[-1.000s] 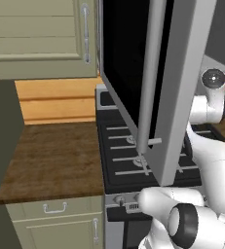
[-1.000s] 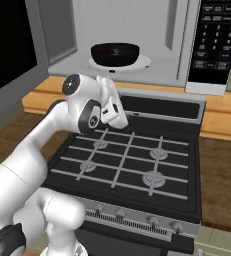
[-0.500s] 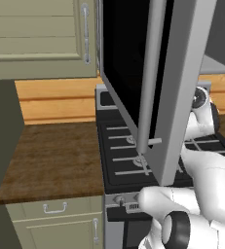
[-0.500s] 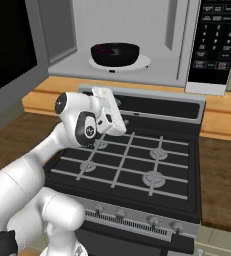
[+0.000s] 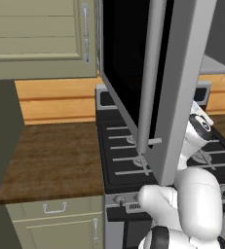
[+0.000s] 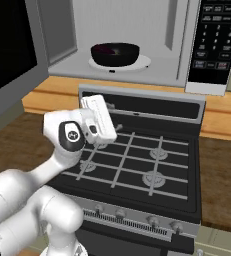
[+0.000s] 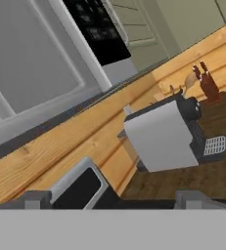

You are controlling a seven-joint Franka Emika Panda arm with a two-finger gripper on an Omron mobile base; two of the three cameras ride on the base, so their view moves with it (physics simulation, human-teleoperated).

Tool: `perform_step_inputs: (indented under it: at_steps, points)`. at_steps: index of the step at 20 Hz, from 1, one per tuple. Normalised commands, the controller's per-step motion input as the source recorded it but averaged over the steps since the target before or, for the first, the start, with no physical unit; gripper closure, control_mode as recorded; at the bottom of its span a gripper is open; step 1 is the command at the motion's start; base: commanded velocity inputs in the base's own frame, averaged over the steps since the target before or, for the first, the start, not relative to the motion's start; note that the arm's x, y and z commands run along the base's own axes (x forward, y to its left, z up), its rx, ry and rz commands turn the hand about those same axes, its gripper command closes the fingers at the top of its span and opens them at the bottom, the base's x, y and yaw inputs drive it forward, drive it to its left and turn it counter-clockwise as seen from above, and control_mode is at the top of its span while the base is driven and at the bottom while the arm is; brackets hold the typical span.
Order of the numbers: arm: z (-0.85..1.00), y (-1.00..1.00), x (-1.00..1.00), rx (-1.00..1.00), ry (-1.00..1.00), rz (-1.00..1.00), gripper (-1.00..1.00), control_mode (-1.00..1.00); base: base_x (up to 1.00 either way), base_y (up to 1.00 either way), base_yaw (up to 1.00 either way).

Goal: Pick the eggplant from the sink and place it in the bowl. Then pick the bowl and place it in the microwave. Then close the microwave door and press the start button.

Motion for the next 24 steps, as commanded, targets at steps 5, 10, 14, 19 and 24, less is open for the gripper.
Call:
perform_step_inputs:
  at_steps: [5, 10, 14, 19, 24]
  points:
    - [-0.06, 0.42, -0.07, -0.17, -0.09, -0.16, -1.0, -1.0, 0.0, 0.0, 0.0]
    - [0.0, 0.36, -0.2, -0.07, -0.11, -0.17, -1.0, -1.0, 0.0, 0.0, 0.0]
    - [0.0, 0.65, -0.39, -0.05, -0.14, -0.13, -1.0, -1.0, 0.0, 0.0, 0.0]
    - [0.0, 0.72, -0.27, -0.06, -0.11, -0.11, -1.0, -1.0, 0.0, 0.0, 0.0]
    - [0.0, 0.69, -0.07, -0.03, -0.07, -0.1, -1.0, -1.0, 0.0, 0.0, 0.0]
